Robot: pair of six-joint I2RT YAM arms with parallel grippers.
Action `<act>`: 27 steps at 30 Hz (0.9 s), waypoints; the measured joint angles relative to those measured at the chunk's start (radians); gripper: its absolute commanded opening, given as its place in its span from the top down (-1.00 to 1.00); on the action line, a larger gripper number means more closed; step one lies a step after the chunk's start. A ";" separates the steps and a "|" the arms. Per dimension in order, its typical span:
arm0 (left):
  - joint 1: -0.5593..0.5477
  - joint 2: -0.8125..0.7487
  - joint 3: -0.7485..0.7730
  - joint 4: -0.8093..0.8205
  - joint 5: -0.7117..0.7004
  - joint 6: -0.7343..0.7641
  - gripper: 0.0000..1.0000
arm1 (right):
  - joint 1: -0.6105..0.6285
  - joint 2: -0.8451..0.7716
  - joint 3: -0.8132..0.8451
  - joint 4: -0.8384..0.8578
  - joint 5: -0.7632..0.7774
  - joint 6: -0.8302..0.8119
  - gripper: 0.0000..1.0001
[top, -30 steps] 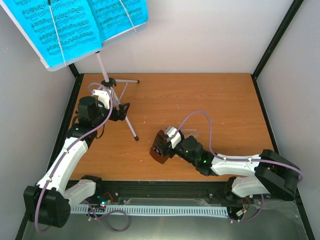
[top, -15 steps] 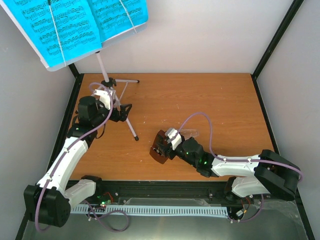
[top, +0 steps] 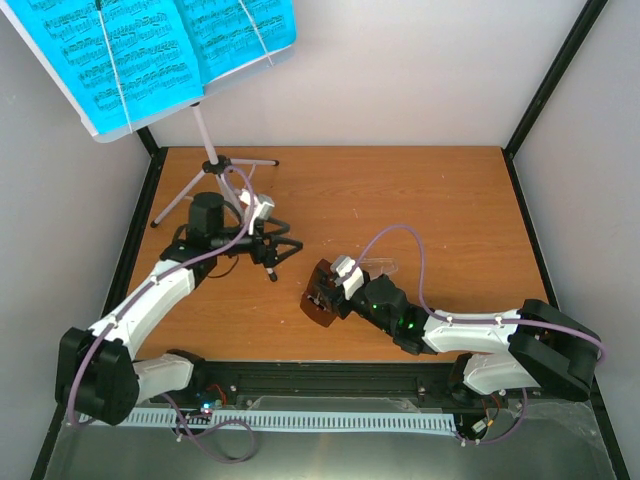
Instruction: Pack up the instrument practice props
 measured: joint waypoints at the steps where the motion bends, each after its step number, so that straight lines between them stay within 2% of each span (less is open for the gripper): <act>1: -0.013 0.011 0.000 0.000 0.018 0.000 -0.79 | 0.000 0.000 -0.001 0.002 0.001 0.000 -0.16; 8: -0.064 0.093 0.000 0.010 0.122 -0.015 -0.69 | 0.000 0.000 -0.009 0.017 0.004 0.006 -0.12; 27: -0.150 0.182 0.000 0.015 0.208 -0.028 -0.43 | 0.000 0.000 -0.016 0.035 0.003 0.018 -0.09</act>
